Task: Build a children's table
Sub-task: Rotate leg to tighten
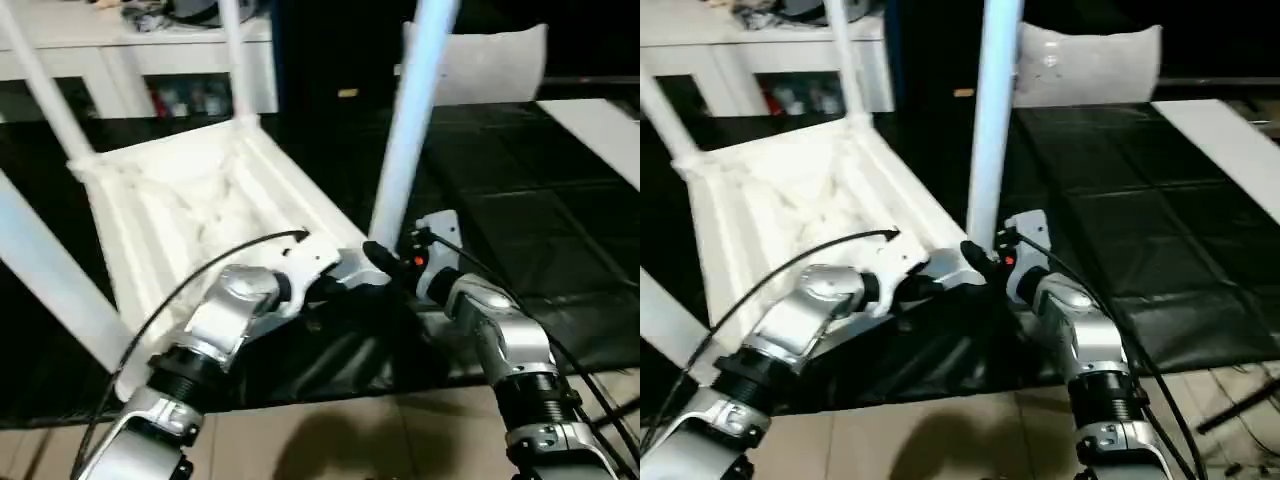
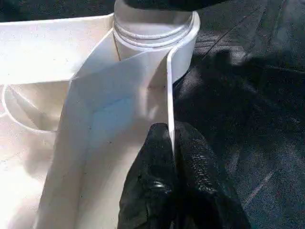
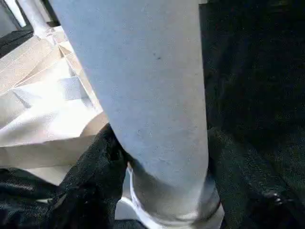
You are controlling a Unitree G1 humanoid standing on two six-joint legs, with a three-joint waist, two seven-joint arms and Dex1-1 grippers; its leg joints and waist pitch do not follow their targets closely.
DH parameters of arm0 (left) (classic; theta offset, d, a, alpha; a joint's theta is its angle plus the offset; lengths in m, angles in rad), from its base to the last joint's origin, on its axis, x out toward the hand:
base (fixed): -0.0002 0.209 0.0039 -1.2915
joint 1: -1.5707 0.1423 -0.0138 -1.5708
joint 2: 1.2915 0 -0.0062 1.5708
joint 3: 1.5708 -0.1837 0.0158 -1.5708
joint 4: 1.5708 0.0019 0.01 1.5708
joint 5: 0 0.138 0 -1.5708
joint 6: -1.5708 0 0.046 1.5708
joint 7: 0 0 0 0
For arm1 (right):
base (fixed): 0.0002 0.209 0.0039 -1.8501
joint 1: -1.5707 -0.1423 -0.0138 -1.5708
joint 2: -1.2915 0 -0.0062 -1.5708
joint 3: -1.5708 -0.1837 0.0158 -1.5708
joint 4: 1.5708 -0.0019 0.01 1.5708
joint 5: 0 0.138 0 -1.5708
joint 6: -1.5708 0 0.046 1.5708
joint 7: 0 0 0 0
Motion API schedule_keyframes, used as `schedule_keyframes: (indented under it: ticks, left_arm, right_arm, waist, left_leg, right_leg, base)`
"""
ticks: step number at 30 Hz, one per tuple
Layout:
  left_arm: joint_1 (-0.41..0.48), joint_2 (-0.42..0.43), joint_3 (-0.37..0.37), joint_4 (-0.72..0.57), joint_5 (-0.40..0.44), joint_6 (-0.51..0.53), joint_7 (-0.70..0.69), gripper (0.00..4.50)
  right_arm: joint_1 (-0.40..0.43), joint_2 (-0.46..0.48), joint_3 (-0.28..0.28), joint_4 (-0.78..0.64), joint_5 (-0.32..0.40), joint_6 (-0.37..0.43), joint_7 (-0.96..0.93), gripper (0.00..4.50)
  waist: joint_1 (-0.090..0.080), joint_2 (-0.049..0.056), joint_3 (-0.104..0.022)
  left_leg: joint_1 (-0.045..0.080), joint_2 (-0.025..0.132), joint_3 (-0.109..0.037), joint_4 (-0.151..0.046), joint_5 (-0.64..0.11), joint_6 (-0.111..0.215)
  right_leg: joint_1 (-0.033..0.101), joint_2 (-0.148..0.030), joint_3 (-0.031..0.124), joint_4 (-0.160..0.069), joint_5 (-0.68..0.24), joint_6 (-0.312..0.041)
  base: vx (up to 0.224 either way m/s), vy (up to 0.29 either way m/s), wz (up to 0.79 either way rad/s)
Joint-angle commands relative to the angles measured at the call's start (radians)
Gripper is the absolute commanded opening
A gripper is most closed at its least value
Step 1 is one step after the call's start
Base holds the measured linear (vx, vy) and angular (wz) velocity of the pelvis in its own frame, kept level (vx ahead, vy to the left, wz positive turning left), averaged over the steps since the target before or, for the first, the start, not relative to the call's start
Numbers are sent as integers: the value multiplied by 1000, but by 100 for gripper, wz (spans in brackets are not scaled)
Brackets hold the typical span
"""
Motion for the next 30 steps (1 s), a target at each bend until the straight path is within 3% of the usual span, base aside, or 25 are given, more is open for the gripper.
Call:
schedule_keyframes:
  ticks: [1,6,10,13,14,17,20,30]
  left_arm:
    - [1,-5,-33,-30,-19,-31,-31,0]
    - [21,51,-47,-43,-18,-80,-102,0]
    - [37,123,-71,-28,-2,-160,-175,0]
    - [43,157,-88,-27,3,-200,-213,0]
    - [46,169,-93,-28,1,-210,-231,0]
    - [56,209,-114,-36,-14,-281,-321,0]
    - [56,253,-144,-44,-17,-328,-402,0]
    - [33,316,-214,-71,-45,-443,-611,0]
  right_arm:
    - [25,-16,18,-35,23,1,57,313]
    - [56,-125,10,-92,71,16,213,354]
    - [80,-245,44,-130,83,8,400,393]
    - [86,-298,72,-130,70,3,462,412]
    - [90,-315,83,-136,72,-1,493,412]
    - [100,-361,114,-158,81,-16,593,412]
    - [100,-394,145,-159,85,-35,681,412]
    - [53,-405,211,-110,102,-60,846,329]
  waist:
    - [11,0,-69]
    - [31,-2,-68]
    - [39,-3,-63]
    - [39,-5,-58]
    - [39,-11,-58]
    - [43,-7,-60]
    - [47,-4,-62]
    - [83,-5,-64]
  left_leg:
    - [-14,87,-41,-63,58,87]
    - [-12,81,-35,-62,51,105]
    - [-12,81,-34,-65,17,105]
    - [-9,72,-30,-67,-23,89]
    - [-10,69,-29,-67,-33,83]
    - [-11,71,-33,-67,-33,89]
    - [-10,80,-35,-66,-17,93]
    - [-6,89,-32,-66,8,89]
  right_leg:
    - [69,-118,104,-57,-135,-27]
    - [70,-117,106,-55,-140,-30]
    - [70,-113,104,-64,-194,2]
    - [69,-108,98,-80,-281,37]
    - [70,-106,95,-85,-308,50]
    - [68,-104,93,-83,-304,68]
    - [65,-106,97,-74,-257,46]
    - [62,-114,105,-60,-224,-6]
  base:
    - [0,0,0]
    - [0,0,0]
    - [0,0,0]
    - [0,0,0]
    - [0,0,0]
    - [0,0,0]
    - [0,0,0]
    - [0,0,0]
